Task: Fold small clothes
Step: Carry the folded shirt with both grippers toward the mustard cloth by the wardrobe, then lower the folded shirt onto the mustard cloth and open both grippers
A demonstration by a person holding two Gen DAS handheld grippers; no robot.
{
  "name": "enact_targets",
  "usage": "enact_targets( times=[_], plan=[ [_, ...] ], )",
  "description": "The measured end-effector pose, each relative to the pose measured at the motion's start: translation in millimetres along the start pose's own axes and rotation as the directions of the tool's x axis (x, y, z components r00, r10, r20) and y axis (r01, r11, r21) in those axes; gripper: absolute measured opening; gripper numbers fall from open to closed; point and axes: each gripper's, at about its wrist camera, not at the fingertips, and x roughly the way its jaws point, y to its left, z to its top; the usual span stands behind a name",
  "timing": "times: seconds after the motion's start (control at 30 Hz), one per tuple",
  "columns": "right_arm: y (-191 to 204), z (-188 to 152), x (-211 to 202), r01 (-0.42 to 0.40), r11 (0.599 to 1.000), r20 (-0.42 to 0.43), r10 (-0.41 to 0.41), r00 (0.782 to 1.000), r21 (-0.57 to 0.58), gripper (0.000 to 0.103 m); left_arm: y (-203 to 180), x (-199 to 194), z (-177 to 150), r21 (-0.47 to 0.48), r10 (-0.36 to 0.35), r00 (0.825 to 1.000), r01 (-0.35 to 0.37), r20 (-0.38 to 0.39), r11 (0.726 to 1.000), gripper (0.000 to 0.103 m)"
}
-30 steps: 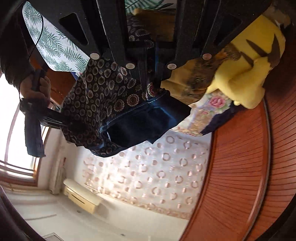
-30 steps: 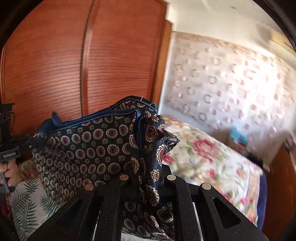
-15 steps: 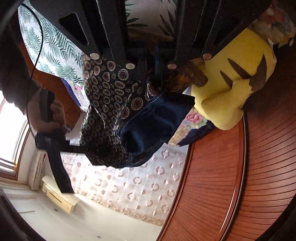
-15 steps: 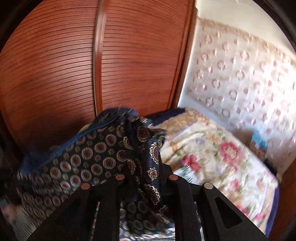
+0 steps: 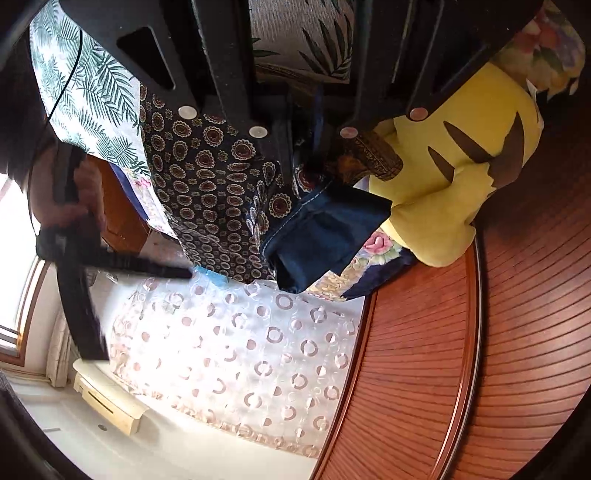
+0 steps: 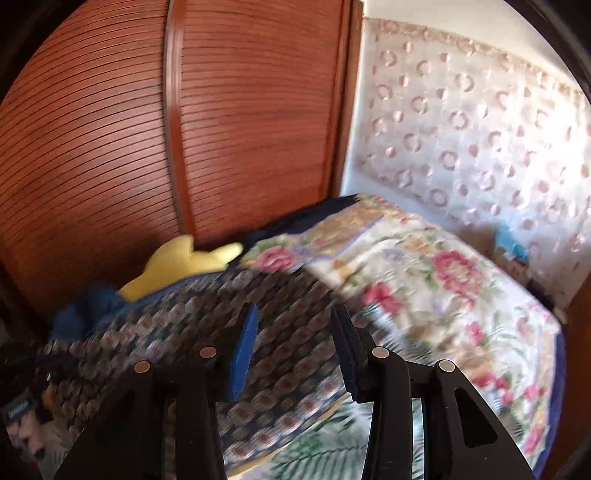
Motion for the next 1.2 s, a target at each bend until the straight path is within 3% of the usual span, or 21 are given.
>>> enact_targets(
  times=[0.07, 0.13, 0.17, 0.23, 0.27, 0.5, 1.0, 1.2],
  plan=[
    [5, -16, 4, -0.033, 0.999, -0.017, 0.033, 0.999, 0.009, 0.042, -2, -3, 2, 0.021, 0.025, 1.000, -0.025, 0.006, 0.999, 0.025],
    [9, -27, 13, -0.056, 0.998, -0.041, 0.057, 0.998, 0.020, 0.042, -3, -6, 3, 0.040, 0.014, 1.000, -0.014, 0.017, 0.999, 0.047],
    [5, -33, 19, -0.053, 0.998, -0.055, 0.054, 0.997, 0.019, 0.042, -4, -8, 4, 0.050, 0.015, 1.000, -0.016, 0.021, 0.999, 0.051],
    [5, -38, 34, -0.038, 0.999, -0.075, 0.039, 0.996, 0.013, 0.042, -8, -17, 6, 0.082, 0.050, 0.997, -0.054, 0.053, 0.995, 0.079],
    [4, -42, 37, -0.031, 0.999, -0.079, 0.032, 0.996, 0.012, 0.042, -11, -21, 7, 0.097, 0.060, 0.996, -0.067, 0.070, 0.993, 0.085],
    [-2, -38, 25, -0.011, 0.999, -0.057, 0.013, 0.998, 0.050, 0.043, -22, -41, 16, 0.143, 0.071, 0.992, -0.085, 0.100, 0.986, 0.087],
    [7, -133, -148, 0.101, 0.984, 0.039, -0.107, 0.993, 0.145, 0.043, -69, -76, 6, 0.225, -0.015, 0.993, -0.012, 0.117, 0.974, 0.087],
    [29, -163, -199, 0.119, 0.971, 0.073, -0.137, 0.988, 0.208, 0.058, -90, -87, -7, 0.245, -0.070, 0.994, 0.047, 0.086, 0.968, 0.087]
  ],
)
